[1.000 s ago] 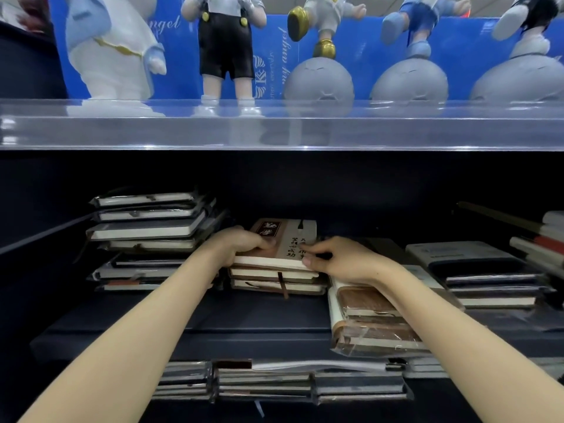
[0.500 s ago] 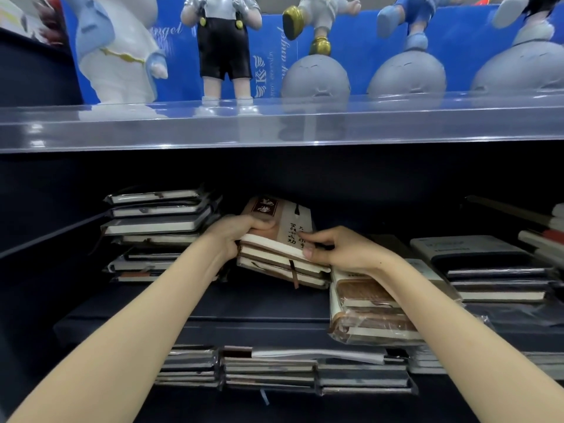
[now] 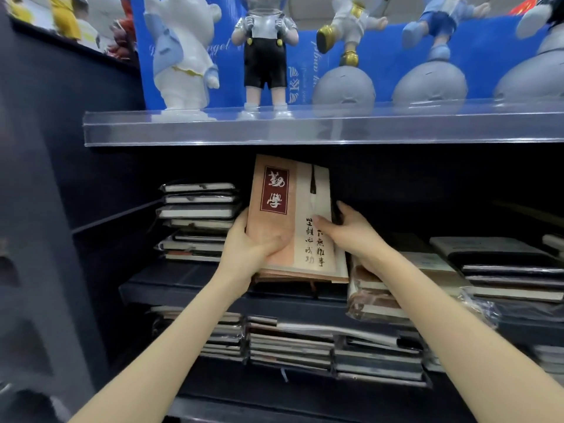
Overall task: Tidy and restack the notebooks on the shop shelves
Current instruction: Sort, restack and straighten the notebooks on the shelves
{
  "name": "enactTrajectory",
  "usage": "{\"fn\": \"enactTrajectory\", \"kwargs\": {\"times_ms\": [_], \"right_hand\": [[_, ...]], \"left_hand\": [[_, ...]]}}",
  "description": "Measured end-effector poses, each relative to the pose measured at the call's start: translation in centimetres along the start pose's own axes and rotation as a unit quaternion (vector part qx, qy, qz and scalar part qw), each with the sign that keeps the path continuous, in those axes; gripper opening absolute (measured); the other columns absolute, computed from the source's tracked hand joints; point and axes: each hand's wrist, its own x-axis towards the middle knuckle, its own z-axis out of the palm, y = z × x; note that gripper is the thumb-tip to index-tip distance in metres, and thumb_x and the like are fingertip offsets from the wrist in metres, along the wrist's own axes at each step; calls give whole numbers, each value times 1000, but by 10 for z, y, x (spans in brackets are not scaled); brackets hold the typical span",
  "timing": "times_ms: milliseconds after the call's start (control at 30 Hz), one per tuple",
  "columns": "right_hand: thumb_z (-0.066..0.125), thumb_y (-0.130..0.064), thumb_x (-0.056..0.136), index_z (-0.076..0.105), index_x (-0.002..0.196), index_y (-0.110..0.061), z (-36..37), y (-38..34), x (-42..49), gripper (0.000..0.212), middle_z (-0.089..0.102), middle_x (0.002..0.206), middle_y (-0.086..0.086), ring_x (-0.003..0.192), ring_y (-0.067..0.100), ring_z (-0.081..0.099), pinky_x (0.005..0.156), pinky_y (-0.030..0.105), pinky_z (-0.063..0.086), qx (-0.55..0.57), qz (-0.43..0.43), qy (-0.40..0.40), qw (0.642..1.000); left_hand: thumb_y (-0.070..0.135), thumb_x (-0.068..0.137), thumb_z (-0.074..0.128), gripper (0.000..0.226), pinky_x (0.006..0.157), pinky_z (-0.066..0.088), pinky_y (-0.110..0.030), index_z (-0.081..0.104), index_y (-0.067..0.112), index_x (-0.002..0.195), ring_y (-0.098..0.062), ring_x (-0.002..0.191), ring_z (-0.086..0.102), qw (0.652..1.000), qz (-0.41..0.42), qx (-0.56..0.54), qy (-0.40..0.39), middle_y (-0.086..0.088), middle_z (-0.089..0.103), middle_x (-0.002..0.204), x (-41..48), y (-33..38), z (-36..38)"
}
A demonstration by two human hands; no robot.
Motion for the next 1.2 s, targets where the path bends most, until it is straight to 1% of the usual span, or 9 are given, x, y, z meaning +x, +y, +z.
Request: {"fn": "enactTrajectory", "kwargs": {"times_ms": [67, 200, 300, 500, 600, 767, 900, 1000, 1200], "right_hand": [[69, -41, 84, 22, 149, -21, -1, -3, -4, 83, 51, 135, -4, 115, 14, 54, 90, 26, 44, 60, 15, 0, 998], [72, -36, 82, 48, 129, -25, 6, -6, -11, 53, 69, 111, -6, 93, 9, 68, 72, 22, 51, 154, 1, -49, 987], [72, -27, 83, 49, 128, -21, 19, -8, -21, 51, 72, 106, 0, 87, 13, 71, 65, 25, 56, 211, 7, -40, 977], [69, -14, 85, 55, 117, -17, 40, -10, -61, 35, 72, 101, 5, 84, 18, 72, 68, 33, 60, 247, 22, -55, 967], [71, -18, 84, 53, 121, -27, 47, -6, -84, 42, 72, 104, 0, 89, 17, 71, 79, 43, 58, 211, -56, -25, 975], [70, -33, 80, 45, 116, -49, 43, -9, -102, 47, 61, 118, -4, 105, 9, 64, 81, 32, 57, 159, -229, 17, 960], [71, -39, 81, 42, 124, -40, 45, -6, -92, 52, 57, 125, 1, 111, 12, 61, 88, 40, 56, 161, -250, 22, 955], [69, -46, 75, 41, 128, -38, 48, 6, -92, 60, 56, 125, 3, 112, 14, 60, 87, 42, 56, 148, -261, 34, 953], [69, -61, 70, 45, 113, -55, 49, 7, -97, 50, 54, 123, 10, 112, 21, 59, 84, 42, 56, 123, -302, 27, 945]], "left_hand": [[-3, 68, 79, 58, 75, 54, -20, 55, 28, 111, -5, 93, 66, 1000, 24, -1, -11, 6, 69, 103, -9, 1, -7], [3, 66, 83, 76, 84, 55, -33, 50, 23, 131, -13, 103, 65, 1000, 15, 6, -25, 2, 68, 114, -22, 2, -21], [2, 63, 83, 66, 76, 57, -34, 55, 26, 119, -15, 95, 69, 999, -26, -25, -32, 1, 71, 105, -33, 9, -32], [11, 63, 78, 62, 67, 58, -33, 55, 17, 120, -26, 93, 70, 983, -119, -86, -111, -7, 72, 105, -73, 5, -57], [32, 53, 89, 84, 72, 56, -26, 50, 23, 126, -20, 102, 67, 985, -84, -82, -127, -2, 70, 112, -92, -2, -65], [51, 55, 82, 107, 83, 48, -11, 25, 32, 144, 2, 111, 57, 992, 66, 36, -101, 25, 59, 121, -92, 7, -66], [44, 64, 80, 109, 96, 47, -21, 12, 31, 150, -6, 121, 53, 985, 114, 63, -112, 20, 54, 131, -72, 5, -64], [48, 62, 81, 113, 90, 49, -18, 11, 29, 149, -5, 120, 53, 987, 111, 40, -108, 22, 54, 129, -73, -5, -61], [42, 60, 83, 115, 87, 49, -17, 12, 19, 148, -9, 120, 54, 988, 132, 20, -80, 19, 55, 126, -78, -16, -59]]}}
